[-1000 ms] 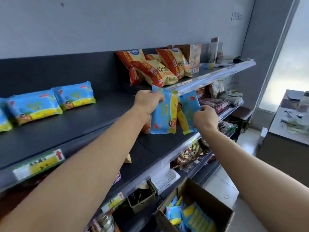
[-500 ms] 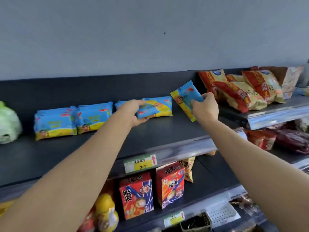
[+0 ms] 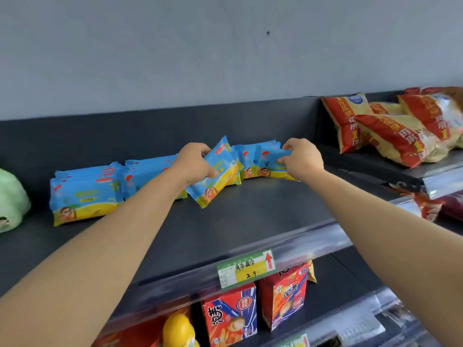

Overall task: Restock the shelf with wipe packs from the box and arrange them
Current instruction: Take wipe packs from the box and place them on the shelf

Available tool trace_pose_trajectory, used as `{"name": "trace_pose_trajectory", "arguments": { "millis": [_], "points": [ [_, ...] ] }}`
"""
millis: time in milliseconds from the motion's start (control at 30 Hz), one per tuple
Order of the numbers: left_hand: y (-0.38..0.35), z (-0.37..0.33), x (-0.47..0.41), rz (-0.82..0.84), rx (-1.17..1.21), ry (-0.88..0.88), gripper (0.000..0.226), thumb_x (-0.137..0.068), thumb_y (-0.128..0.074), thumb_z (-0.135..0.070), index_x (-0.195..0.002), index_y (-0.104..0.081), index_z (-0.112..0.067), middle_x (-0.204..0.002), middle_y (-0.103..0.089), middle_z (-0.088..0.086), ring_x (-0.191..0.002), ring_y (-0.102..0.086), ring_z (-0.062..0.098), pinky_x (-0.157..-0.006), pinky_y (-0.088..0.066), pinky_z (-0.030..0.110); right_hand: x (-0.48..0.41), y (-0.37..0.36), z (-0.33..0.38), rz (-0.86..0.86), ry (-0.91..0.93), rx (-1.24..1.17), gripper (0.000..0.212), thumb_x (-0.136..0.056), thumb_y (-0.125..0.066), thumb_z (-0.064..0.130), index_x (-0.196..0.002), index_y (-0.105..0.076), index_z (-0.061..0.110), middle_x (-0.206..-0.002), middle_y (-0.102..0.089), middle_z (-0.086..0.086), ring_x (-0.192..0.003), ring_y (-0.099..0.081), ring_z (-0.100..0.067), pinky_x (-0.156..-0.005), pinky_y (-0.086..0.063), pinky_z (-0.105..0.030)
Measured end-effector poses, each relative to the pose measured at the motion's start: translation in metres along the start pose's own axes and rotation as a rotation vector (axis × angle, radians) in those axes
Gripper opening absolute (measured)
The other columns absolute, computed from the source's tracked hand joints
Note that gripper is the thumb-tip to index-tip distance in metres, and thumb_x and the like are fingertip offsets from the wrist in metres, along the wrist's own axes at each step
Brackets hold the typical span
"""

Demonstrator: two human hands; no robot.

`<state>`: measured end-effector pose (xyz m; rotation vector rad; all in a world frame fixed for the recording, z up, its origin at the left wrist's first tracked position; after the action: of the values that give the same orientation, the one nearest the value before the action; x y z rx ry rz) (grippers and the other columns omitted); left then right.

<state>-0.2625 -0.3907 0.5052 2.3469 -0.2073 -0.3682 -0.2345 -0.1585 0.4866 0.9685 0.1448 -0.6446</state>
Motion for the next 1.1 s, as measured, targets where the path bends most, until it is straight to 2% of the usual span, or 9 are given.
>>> {"name": "trace_pose_trajectory", "arguments": {
  "millis": [167, 300, 367, 600, 700, 800, 933, 1100],
  "points": [
    [-0.002, -0.002, -0.012, -0.014, -0.094, -0.021, 0.033, -0.074, -0.077, -0.005, -0.103, -0.065, -0.013, -0.096, -0.065, 0.003, -0.074, -0.06, 0.017, -0.054, -0.047, 0.025, -0.03, -0.017, 0.0, 0.13, 0.088, 0.087, 0.039, -0.082, -0.068, 0.019, -0.119, -0.059, 0.017, -0.126, -0.056, -0.007, -0.106, -0.058, -0.028, -0.077, -0.043, -0.029],
    [-0.003, -0.002, -0.022, -0.004, -0.217, -0.01, 0.04, -0.073, -0.078, -0.007, -0.109, -0.065, -0.015, -0.104, -0.067, 0.002, -0.084, -0.062, 0.019, -0.063, -0.046, 0.025, -0.05, -0.034, 0.001, 0.228, 0.154, 0.12, 0.04, -0.084, -0.067, 0.018, -0.123, -0.057, 0.015, -0.127, -0.056, -0.007, -0.108, -0.058, -0.027, -0.083, -0.048, -0.033],
    [-0.007, -0.001, -0.027, 0.003, -0.275, 0.001, 0.045, -0.072, -0.079, -0.009, -0.114, -0.063, -0.016, -0.111, -0.065, 0.002, -0.093, -0.062, 0.02, -0.072, -0.044, 0.027, -0.06, -0.041, 0.001, 0.255, 0.179, 0.111, 0.041, -0.084, -0.067, 0.017, -0.124, -0.057, 0.014, -0.129, -0.053, -0.008, -0.109, -0.057, -0.028, -0.086, -0.05, -0.035],
    [-0.021, -0.001, -0.035, -0.013, -0.385, 0.047, 0.048, -0.073, -0.079, -0.009, -0.115, -0.057, -0.014, -0.124, -0.056, 0.007, -0.093, -0.055, 0.022, -0.077, -0.046, 0.031, -0.075, -0.056, -0.007, 0.208, 0.259, -0.033, 0.035, -0.084, -0.066, 0.011, -0.115, -0.049, 0.008, -0.125, -0.038, -0.011, -0.1, -0.054, -0.034, -0.083, -0.051, -0.042],
    [-0.026, -0.004, -0.036, 0.0, -0.422, 0.039, 0.045, -0.073, -0.079, -0.01, -0.112, -0.057, -0.014, -0.124, -0.057, 0.008, -0.101, -0.058, 0.025, -0.076, -0.045, 0.03, -0.077, -0.056, -0.009, 0.223, 0.288, -0.061, 0.034, -0.083, -0.066, 0.009, -0.114, -0.05, 0.01, -0.125, -0.039, -0.01, -0.097, -0.055, -0.032, -0.082, -0.052, -0.041],
    [-0.031, -0.008, -0.037, 0.009, -0.444, 0.034, 0.044, -0.075, -0.077, -0.01, -0.114, -0.057, -0.015, -0.126, -0.056, 0.007, -0.106, -0.059, 0.025, -0.076, -0.046, 0.031, -0.076, -0.053, -0.007, 0.176, 0.323, -0.047, 0.037, -0.081, -0.056, 0.001, -0.116, -0.05, 0.013, -0.126, -0.041, -0.007, -0.093, -0.057, -0.031, -0.077, -0.052, -0.039],
    [-0.035, -0.011, -0.04, 0.028, -0.458, 0.016, 0.048, -0.076, -0.076, -0.009, -0.119, -0.056, -0.016, -0.13, -0.055, 0.007, -0.109, -0.059, 0.024, -0.078, -0.048, 0.03, -0.072, -0.047, 0.0, 0.11, 0.354, -0.124, 0.039, -0.083, -0.048, -0.002, -0.117, -0.052, 0.014, -0.128, -0.045, -0.004, -0.1, -0.057, -0.028, -0.081, -0.051, -0.039],
    [-0.039, -0.006, -0.049, 0.005, -0.537, -0.038, 0.047, -0.078, -0.075, -0.011, -0.121, -0.056, -0.016, -0.124, -0.054, 0.005, -0.111, -0.052, 0.022, -0.085, -0.045, 0.032, -0.065, -0.042, 0.004, 0.087, 0.364, -0.2, 0.034, -0.086, -0.046, 0.0, -0.115, -0.056, 0.014, -0.127, -0.048, -0.003, -0.104, -0.056, -0.023, -0.08, -0.047, -0.032]
  ]
}}
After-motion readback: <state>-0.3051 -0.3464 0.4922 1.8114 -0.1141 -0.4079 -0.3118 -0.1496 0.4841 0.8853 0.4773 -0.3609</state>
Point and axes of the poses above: each hand's wrist, its own x-axis away from the middle knuckle, its own y-axis out of the back of the hand, z = x × y, the point moved 2 cm from there along -x, towards the middle knuckle
